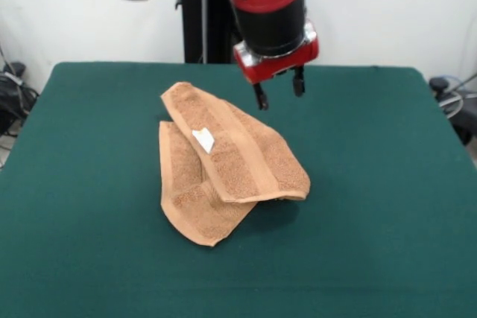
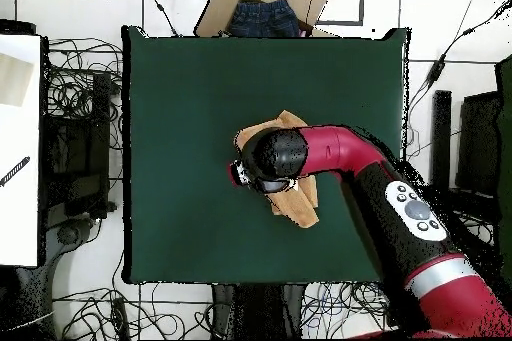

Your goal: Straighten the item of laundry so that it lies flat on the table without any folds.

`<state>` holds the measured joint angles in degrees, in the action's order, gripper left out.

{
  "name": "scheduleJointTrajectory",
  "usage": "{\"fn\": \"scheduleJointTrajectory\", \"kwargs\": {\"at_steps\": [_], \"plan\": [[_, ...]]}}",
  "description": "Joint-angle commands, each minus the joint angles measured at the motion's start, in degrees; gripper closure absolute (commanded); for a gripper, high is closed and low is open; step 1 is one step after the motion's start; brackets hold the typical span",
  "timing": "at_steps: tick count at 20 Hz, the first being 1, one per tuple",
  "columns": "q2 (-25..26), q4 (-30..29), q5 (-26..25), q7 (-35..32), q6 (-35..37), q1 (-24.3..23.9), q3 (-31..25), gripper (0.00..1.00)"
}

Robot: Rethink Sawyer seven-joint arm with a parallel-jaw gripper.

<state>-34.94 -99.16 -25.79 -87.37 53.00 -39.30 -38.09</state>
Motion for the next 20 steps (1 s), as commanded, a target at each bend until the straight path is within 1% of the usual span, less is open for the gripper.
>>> {"fn": "scheduleJointTrajectory", "kwargs": {"at_steps": [1,4,10,16,20], "plan": [[-8.9,4.2,-2.3,-0.9,11.2,7.4,3.1,0.00],[-10.0,4.3,-2.9,-1.2,11.2,8.1,3.7,0.00],[-11.2,4.0,-5.7,-3.3,9.7,10.6,6.0,0.00],[-10.5,2.8,-4.9,-3.6,7.1,9.8,7.0,0.00],[-11.2,0.8,-4.1,-4.5,5.1,9.5,7.6,0.00]]}}
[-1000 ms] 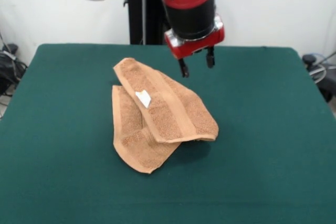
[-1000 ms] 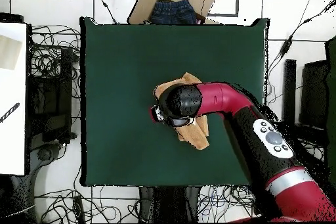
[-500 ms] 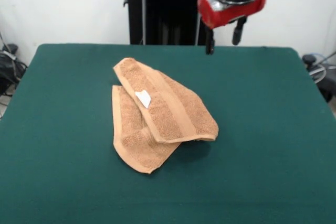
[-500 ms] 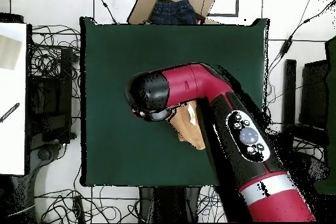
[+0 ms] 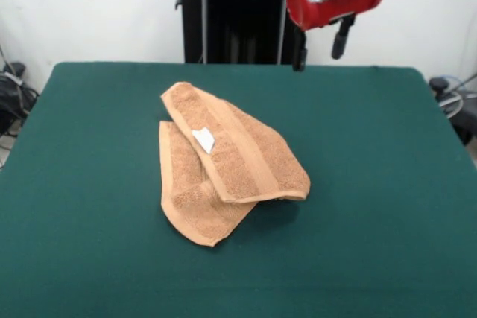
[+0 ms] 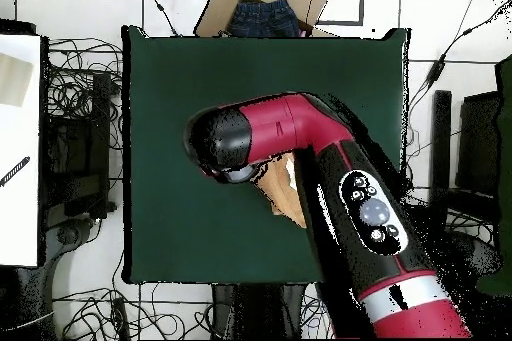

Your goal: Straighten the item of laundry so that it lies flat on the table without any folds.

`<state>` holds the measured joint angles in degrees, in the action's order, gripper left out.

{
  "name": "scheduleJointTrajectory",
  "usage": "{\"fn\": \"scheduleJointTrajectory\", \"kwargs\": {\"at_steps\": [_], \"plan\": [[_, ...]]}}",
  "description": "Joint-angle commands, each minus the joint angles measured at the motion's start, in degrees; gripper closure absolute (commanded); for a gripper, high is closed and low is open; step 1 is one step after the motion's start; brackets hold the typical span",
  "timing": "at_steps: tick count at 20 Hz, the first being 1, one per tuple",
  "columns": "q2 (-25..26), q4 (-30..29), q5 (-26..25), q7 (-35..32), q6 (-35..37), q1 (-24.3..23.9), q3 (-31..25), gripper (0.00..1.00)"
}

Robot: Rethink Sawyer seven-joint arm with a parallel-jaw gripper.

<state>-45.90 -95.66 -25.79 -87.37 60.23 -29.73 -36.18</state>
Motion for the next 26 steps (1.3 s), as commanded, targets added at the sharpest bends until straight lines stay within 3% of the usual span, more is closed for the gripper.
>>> {"fn": "scheduleJointTrajectory", "kwargs": {"at_steps": [1,26], "plan": [[-0.7,-3.3,-3.9,-4.9,-2.5,0.1,5.9,0.00],[-6.4,-17.9,0.7,-8.9,-16.4,-3.1,9.9,0.00]]}}
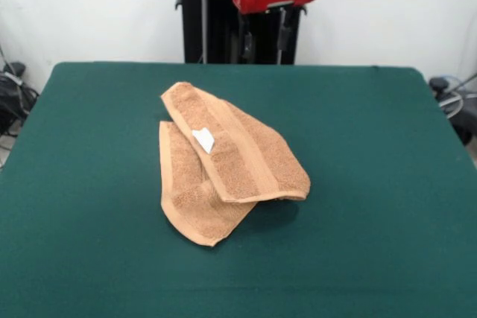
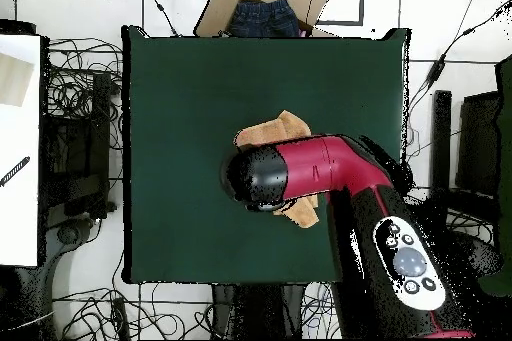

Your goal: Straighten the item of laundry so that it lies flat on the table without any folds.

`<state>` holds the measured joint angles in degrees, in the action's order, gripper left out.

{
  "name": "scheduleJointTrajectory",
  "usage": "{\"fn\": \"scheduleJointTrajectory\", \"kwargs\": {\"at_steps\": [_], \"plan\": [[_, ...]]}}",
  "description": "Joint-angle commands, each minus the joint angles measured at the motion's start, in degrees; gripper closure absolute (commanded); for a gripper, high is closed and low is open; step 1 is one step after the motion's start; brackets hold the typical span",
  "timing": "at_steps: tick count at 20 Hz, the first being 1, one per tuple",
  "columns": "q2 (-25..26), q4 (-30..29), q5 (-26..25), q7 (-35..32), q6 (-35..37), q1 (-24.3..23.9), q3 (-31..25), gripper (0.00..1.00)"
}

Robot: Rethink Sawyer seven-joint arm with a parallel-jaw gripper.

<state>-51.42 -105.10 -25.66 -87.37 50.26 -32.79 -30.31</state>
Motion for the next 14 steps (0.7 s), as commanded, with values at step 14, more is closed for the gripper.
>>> {"fn": "scheduleJointTrajectory", "kwargs": {"at_steps": [14], "plan": [[3.5,-11.1,-1.8,-8.5,-17.5,0.0,7.5,0.00]]}}
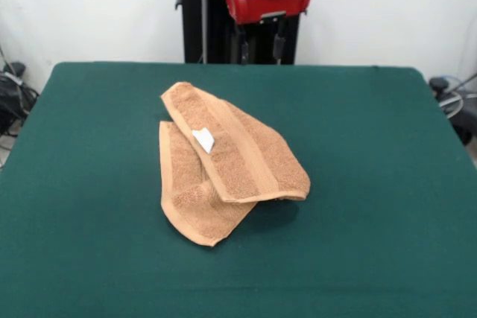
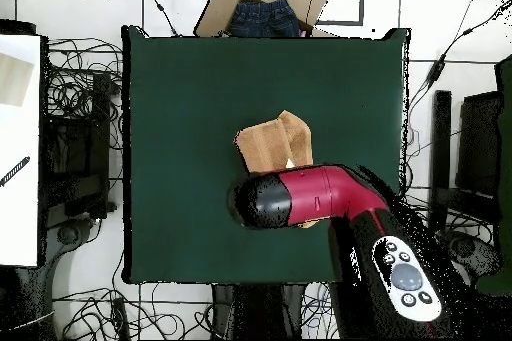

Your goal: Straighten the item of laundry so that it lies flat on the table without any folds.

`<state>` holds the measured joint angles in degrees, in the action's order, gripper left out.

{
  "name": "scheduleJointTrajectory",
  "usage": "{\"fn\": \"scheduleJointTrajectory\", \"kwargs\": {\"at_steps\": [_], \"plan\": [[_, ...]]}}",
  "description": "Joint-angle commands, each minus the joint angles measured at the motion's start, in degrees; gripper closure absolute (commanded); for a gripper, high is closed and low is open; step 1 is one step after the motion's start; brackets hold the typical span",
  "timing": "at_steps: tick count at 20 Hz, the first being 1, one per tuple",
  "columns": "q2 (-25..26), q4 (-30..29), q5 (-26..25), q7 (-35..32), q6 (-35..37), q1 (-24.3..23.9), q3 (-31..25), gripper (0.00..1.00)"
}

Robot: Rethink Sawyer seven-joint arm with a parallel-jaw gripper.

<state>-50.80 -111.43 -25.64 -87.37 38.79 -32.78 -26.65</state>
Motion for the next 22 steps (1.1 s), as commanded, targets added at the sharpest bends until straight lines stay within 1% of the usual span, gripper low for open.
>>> {"fn": "scheduleJointTrajectory", "kwargs": {"at_steps": [1,5,11,15,19,22], "plan": [[2.9,-4.9,-1.8,-8.6,-6.1,0.2,4.1,0.00],[2.1,-5.4,-0.7,-9.0,-5.9,1.3,5.0,0.00],[1.2,-6.6,0.1,-10.9,-6.9,4.3,6.8,0.00],[1.1,-5.6,1.5,-11.2,-5.2,6.2,7.3,0.00],[1.2,-6.1,2.0,-12.2,-6.7,7.7,8.5,0.00],[2.0,-5.2,2.7,-12.2,-6.4,8.6,9.2,0.00]]}}
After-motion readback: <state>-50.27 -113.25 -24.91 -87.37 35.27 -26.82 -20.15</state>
